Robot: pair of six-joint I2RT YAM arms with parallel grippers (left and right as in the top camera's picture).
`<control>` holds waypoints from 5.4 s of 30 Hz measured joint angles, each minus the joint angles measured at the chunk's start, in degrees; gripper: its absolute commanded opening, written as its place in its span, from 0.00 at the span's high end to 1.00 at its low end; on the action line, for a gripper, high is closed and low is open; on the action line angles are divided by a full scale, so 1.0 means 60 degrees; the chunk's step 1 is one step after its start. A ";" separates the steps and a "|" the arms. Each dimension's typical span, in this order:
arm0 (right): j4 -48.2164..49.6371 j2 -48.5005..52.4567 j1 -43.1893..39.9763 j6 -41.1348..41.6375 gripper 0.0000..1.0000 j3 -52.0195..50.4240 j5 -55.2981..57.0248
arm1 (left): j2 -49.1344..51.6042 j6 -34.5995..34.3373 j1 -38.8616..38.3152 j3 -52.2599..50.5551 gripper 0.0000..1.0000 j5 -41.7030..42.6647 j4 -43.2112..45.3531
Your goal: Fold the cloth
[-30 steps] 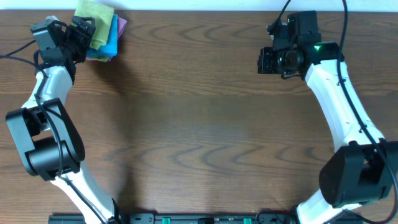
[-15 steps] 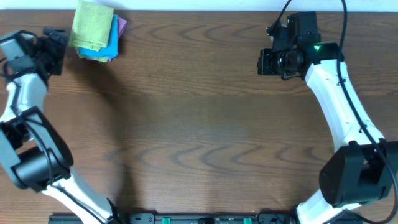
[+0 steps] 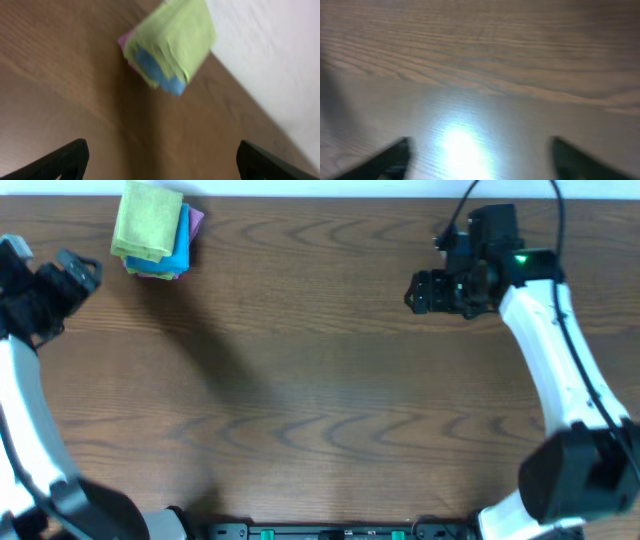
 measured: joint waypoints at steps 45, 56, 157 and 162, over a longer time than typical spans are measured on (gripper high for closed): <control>-0.3337 -1.4010 -0.0280 0.0160 0.01 -0.4914 0.1202 | -1.0422 0.2605 -0.3075 -0.5818 0.05 0.0419 -0.3577; -0.3340 -1.4010 -0.0280 0.0160 0.01 -0.4914 0.1202 | -1.0455 0.2871 -0.3231 -0.5854 0.05 -0.0528 -0.3224; 0.2816 -1.6349 -0.0280 -0.0404 0.01 -1.3460 0.3198 | -1.4422 0.3548 -0.4761 -1.2568 0.05 -0.2229 0.3264; 0.2816 -1.6349 -0.0280 -0.0404 0.01 -1.3460 0.3198 | -1.4422 0.3552 -0.4761 -1.2571 0.05 -0.2229 0.3264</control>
